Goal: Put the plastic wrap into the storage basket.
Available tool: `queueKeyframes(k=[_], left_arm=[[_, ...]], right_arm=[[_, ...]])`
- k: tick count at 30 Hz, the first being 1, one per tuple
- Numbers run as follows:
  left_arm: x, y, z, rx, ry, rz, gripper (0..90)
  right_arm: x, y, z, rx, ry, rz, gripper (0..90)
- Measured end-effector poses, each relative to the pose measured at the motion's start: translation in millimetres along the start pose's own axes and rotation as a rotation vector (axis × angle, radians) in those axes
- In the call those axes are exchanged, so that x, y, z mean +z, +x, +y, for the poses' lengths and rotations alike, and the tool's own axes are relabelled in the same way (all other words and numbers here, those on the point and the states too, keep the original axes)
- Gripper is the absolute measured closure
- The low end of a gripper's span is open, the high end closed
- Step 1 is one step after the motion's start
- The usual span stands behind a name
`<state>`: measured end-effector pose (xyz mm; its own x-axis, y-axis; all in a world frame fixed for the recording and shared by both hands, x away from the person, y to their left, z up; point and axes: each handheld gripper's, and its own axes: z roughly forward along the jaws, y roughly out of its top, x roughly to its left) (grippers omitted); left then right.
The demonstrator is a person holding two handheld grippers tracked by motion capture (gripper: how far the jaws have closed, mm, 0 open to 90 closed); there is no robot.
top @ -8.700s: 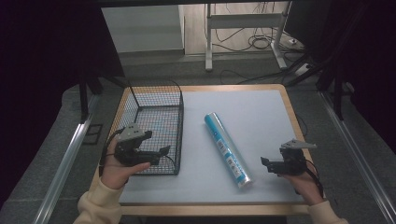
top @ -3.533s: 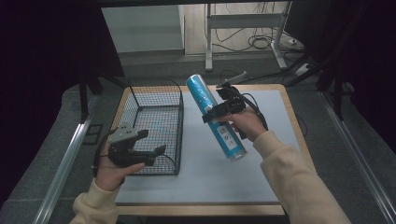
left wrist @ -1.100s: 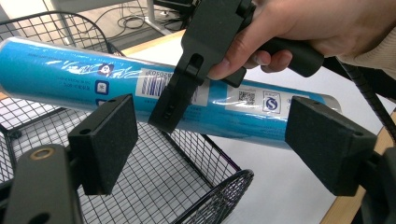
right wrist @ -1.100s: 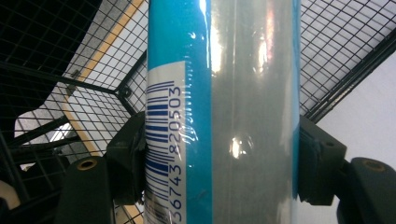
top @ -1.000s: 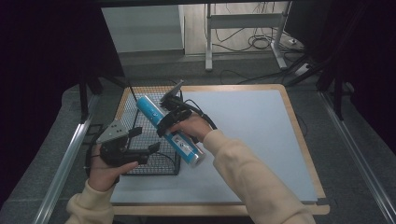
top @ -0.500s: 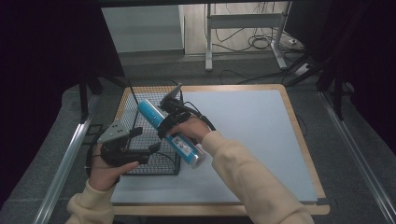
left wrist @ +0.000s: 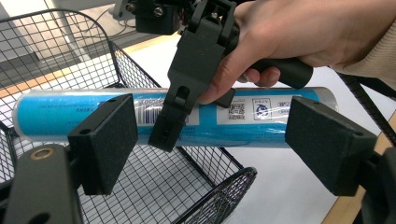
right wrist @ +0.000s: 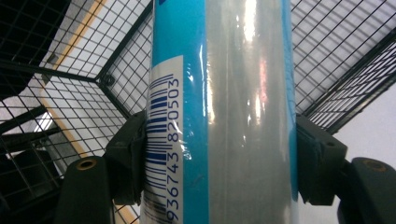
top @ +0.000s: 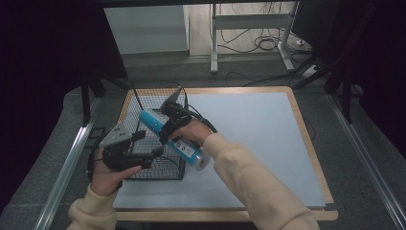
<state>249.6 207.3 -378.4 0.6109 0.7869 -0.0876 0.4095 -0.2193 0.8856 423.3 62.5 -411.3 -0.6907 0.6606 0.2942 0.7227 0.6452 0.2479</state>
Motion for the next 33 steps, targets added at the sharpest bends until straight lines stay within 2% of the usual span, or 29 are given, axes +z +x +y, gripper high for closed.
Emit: queueKeyframes(k=[9,11,13,14,16,17,19,20,23,24,25,27,28,33], left_arm=[[-2.5,0.6,0.3,-0.001,-0.008,0.005,16.9],[-2.6,0.8,0.0,-0.002,-0.008,0.006,16.9],[-2.7,0.8,0.1,-0.001,-0.007,0.006,16.9],[-2.8,0.7,0.2,-0.001,-0.007,0.007,16.9],[-3.3,0.6,0.4,-0.001,-0.009,0.008,16.9],[-3.6,0.6,0.5,-0.001,-0.009,0.008,16.9],[-3.6,0.7,0.7,-0.001,-0.010,0.009,16.9],[-3.4,0.7,0.6,-0.001,-0.009,0.010,16.9],[-3.4,0.3,0.8,0.001,-0.008,0.010,16.9],[-3.4,0.3,0.8,0.001,-0.008,0.010,16.9],[-3.3,0.4,1.1,0.000,-0.010,0.010,16.9],[-2.9,0.5,1.0,0.000,-0.008,0.011,16.9],[-2.3,0.4,0.8,-0.001,-0.008,0.011,16.9],[0.6,-0.5,0.3,0.001,0.001,0.009,16.9]], right_arm=[[4.0,4.9,4.5,-0.011,0.052,-0.012,28.4],[7.0,6.6,3.7,-0.037,0.064,-0.013,24.0],[8.3,8.6,3.7,-0.037,0.068,-0.017,22.6],[7.7,8.9,4.1,-0.030,0.056,0.001,24.9],[4.6,12.2,3.7,-0.038,0.043,-0.009,25.4],[4.0,10.8,2.3,-0.036,0.046,0.013,24.5],[3.4,10.8,1.2,-0.037,0.043,0.018,24.5],[0.3,7.5,-0.4,-0.046,0.025,0.032,24.2],[-8.3,2.9,-1.9,-0.029,-0.018,0.061,24.8],[-8.3,2.9,-1.9,-0.029,-0.018,0.061,24.8],[-18.2,-2.5,-3.8,-0.030,-0.058,0.060,25.4],[-21.5,-3.7,-4.5,-0.026,-0.072,0.059,25.4],[-31.0,-8.2,-7.8,-0.030,-0.125,0.050,25.4],[-47.0,-15.5,-17.6,-0.048,-0.214,0.057,25.4]])
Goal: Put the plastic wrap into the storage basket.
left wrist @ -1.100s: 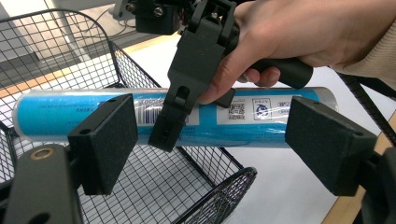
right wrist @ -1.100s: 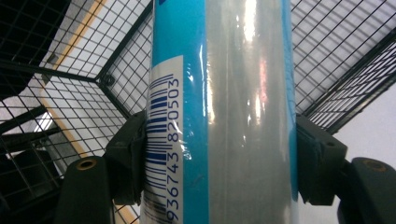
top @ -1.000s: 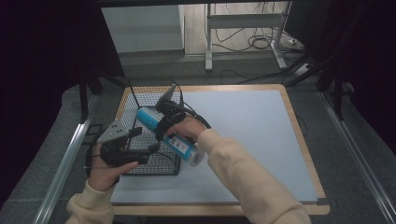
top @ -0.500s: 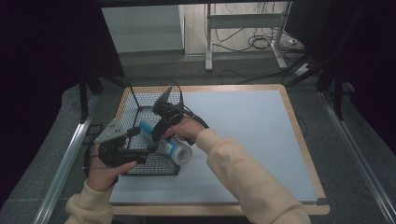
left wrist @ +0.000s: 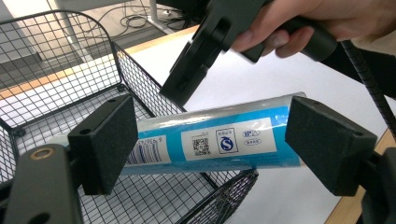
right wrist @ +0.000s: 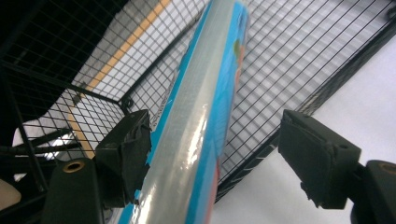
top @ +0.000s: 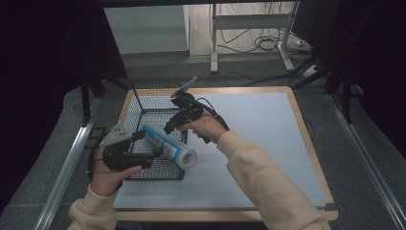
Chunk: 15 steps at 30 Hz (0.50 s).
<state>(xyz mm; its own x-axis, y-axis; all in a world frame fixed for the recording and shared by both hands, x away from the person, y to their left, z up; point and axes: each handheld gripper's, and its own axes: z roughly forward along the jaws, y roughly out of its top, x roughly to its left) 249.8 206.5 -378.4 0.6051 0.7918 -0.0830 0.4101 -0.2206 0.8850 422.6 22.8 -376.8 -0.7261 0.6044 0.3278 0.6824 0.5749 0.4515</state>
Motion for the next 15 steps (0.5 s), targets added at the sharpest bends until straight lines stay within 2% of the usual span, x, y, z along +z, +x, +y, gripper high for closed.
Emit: queueKeyframes(k=[6,8,12,13,14,15], left_arm=[[0.5,-0.6,-0.6,0.000,0.003,0.002,16.9],[0.4,-0.1,-1.1,-0.001,0.004,0.003,16.9],[0.7,-0.2,-1.4,-0.001,0.007,0.004,16.9],[1.6,-0.9,-1.3,-0.002,0.008,0.006,16.9],[1.6,-0.9,-1.3,-0.002,0.008,0.006,16.9],[2.4,-1.3,-1.2,0.000,0.011,0.005,16.9]], right_arm=[[-16.7,-4.5,-12.8,-0.025,-0.060,-0.003,25.1],[-30.8,-10.4,-26.0,-0.054,-0.131,-0.003,25.0],[-42.6,-16.9,-39.8,-0.060,-0.181,0.003,25.0],[-51.1,-22.9,-51.6,-0.059,-0.211,0.001,25.0],[-51.1,-22.9,-51.6,-0.059,-0.211,0.001,25.0],[-57.2,-27.8,-62.6,-0.059,-0.226,0.003,25.0]])
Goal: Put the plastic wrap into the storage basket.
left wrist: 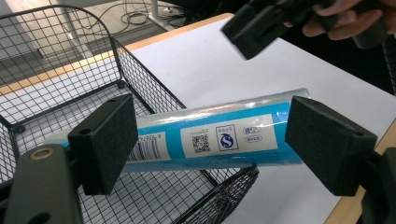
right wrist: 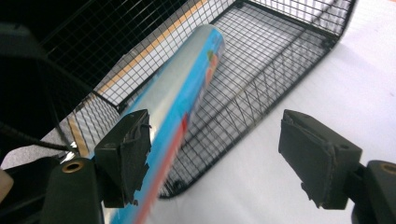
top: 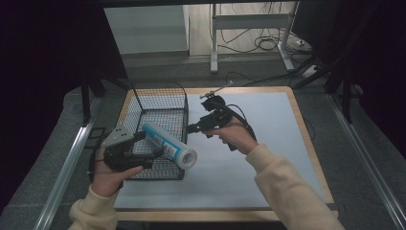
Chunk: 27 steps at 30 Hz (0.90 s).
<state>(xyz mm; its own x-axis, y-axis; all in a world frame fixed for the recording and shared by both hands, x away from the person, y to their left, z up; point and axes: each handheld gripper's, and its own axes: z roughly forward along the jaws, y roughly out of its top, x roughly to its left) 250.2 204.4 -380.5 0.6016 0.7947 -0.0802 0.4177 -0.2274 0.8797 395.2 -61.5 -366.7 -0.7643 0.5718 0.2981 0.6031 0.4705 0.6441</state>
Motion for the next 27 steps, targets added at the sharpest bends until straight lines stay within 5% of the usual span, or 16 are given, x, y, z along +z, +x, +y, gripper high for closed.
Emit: queueKeyframes(k=[11,19,27], left_arm=[[3.7,-1.1,-0.6,0.001,0.011,0.002,16.9],[4.9,-0.7,-1.0,0.000,0.016,0.005,17.0],[6.3,-3.6,-0.7,0.005,0.019,0.000,16.9]], right_arm=[[-33.4,-24.5,-51.6,0.048,-0.069,-0.016,25.0],[-57.2,-47.8,-98.3,0.047,-0.129,-0.087,25.2],[-80.9,-75.3,-150.7,0.108,-0.178,-0.138,25.2]])
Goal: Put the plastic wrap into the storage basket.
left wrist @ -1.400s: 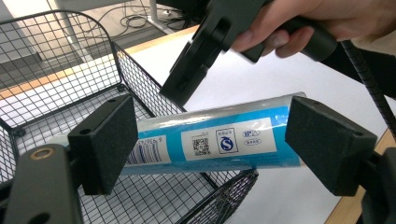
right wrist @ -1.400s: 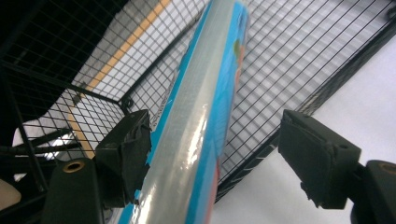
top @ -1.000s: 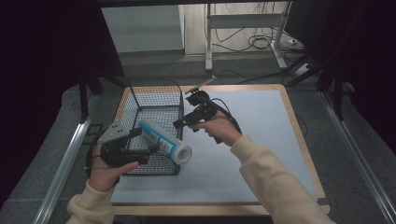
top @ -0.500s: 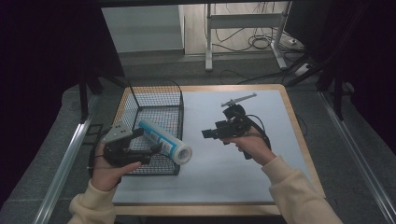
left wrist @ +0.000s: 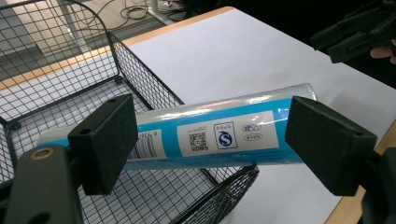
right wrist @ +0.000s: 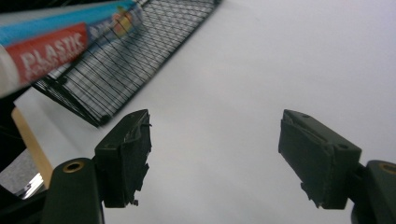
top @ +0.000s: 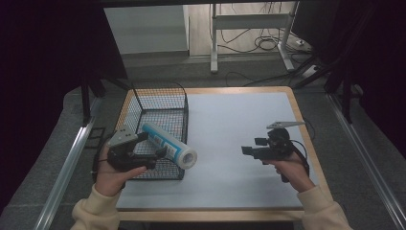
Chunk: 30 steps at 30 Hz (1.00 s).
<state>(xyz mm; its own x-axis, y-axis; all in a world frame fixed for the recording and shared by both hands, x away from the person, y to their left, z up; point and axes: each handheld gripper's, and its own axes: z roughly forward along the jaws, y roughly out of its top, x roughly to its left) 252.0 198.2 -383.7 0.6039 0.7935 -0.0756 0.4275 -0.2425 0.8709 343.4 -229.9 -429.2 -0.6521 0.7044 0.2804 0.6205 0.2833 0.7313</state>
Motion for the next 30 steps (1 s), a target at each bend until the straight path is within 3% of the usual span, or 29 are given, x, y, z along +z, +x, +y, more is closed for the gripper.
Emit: queueKeyframes(k=[2,6,7,13,20,30], left_arm=[[-1.1,-0.6,0.5,0.002,-0.003,0.000,16.9],[-2.0,0.2,0.6,-0.001,-0.006,0.005,16.9],[-2.0,0.7,0.2,-0.003,-0.005,0.005,16.9],[-1.9,1.1,-0.5,-0.003,-0.003,0.006,16.9],[-2.2,2.5,-1.2,-0.006,-0.003,0.007,16.9],[-2.0,1.6,-1.3,-0.003,-0.001,0.009,16.9]], right_arm=[[-9.1,-10.5,-15.3,-0.015,-0.008,-0.045,25.2],[-16.0,-21.1,-28.3,-0.007,-0.025,-0.073,25.2],[-19.0,-29.1,-37.7,0.010,-0.039,-0.087,25.2],[-14.5,-42.7,-54.0,0.031,-0.015,-0.125,25.0],[-10.9,-42.9,-55.6,0.015,-0.006,-0.134,24.6],[-15.0,-42.3,-56.1,-0.009,-0.047,-0.139,23.6]])
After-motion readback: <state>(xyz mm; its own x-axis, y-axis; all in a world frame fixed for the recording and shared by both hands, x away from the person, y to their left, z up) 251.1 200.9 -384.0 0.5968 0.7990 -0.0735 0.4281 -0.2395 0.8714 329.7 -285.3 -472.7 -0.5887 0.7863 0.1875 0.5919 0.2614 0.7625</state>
